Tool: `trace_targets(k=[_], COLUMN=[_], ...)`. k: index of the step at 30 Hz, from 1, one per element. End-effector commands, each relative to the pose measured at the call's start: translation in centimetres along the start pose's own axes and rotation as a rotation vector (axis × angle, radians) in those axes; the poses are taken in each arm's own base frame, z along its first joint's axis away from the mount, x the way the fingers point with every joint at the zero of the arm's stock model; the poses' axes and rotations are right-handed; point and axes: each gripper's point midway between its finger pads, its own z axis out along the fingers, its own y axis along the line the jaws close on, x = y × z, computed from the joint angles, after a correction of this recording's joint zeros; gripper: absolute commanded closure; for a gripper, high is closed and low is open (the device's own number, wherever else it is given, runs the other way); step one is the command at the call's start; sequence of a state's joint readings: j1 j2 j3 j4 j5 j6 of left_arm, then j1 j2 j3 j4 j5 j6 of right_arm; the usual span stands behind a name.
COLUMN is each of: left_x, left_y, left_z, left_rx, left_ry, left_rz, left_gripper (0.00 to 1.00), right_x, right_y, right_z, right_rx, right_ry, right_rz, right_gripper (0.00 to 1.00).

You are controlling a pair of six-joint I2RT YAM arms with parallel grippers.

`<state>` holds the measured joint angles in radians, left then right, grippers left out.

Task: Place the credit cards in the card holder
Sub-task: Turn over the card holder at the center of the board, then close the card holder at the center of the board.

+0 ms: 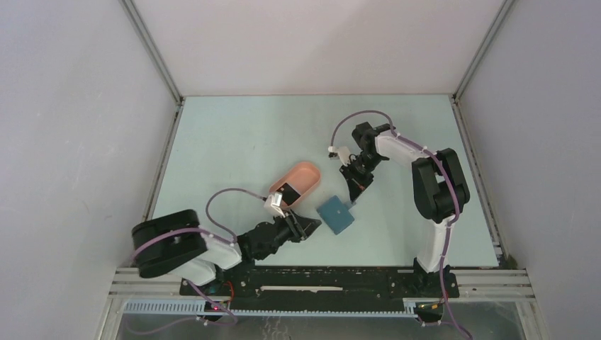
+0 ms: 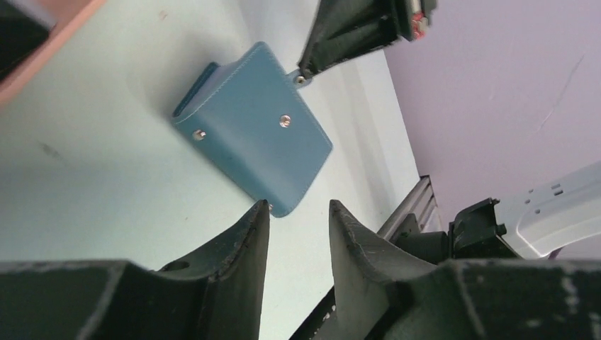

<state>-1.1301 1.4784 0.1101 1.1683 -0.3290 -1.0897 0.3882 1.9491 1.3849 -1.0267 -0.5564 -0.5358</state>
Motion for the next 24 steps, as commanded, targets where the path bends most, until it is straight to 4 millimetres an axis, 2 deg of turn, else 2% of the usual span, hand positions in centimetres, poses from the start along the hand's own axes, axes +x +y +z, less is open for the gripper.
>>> trace_targets(k=[1, 3, 6, 9, 15, 20, 24], left_x=[-1.0, -1.8, -2.2, -2.4, -1.4, 0.2, 1.7], left_y=[-2.4, -3.9, -4.9, -4.7, -4.4, -2.0, 1.1], left_z=[0.9, 1.5, 3.0, 4.8, 8.5, 10.8, 11.0], left_rx=[0.022, 0.059, 0.097, 0.108, 0.109, 0.025, -0.079], left_ry=[0.011, 0.004, 0.057, 0.105, 0.147, 0.195, 0.255], left_rz=[0.278, 0.345, 0.360, 0.318, 0.301, 0.298, 0.300], left_gripper=[0.61, 0.61, 0.65, 0.75, 0.84, 0.90, 0.96], right_x=[-1.1, -1.8, -2.5, -2.7, -3.3, -3.4, -3.2], right_y=[-0.9, -0.8, -0.9, -0.6, -0.2, -0.6, -1.5], right_z=[-1.4, -1.7, -1.9, -1.6, -1.3, -1.3, -1.1], right_rx=[0.067, 0.064, 0.065, 0.037, 0.005, 0.000, -0.008], right_ry=[0.049, 0.047, 0.040, 0.032, 0.000, -0.011, -0.021], right_rz=[-0.096, -0.118, -0.146, -0.152, -0.142, -0.128, -0.091], right_gripper=[1.00, 1.00, 1.00, 1.00, 1.00, 1.00, 1.00])
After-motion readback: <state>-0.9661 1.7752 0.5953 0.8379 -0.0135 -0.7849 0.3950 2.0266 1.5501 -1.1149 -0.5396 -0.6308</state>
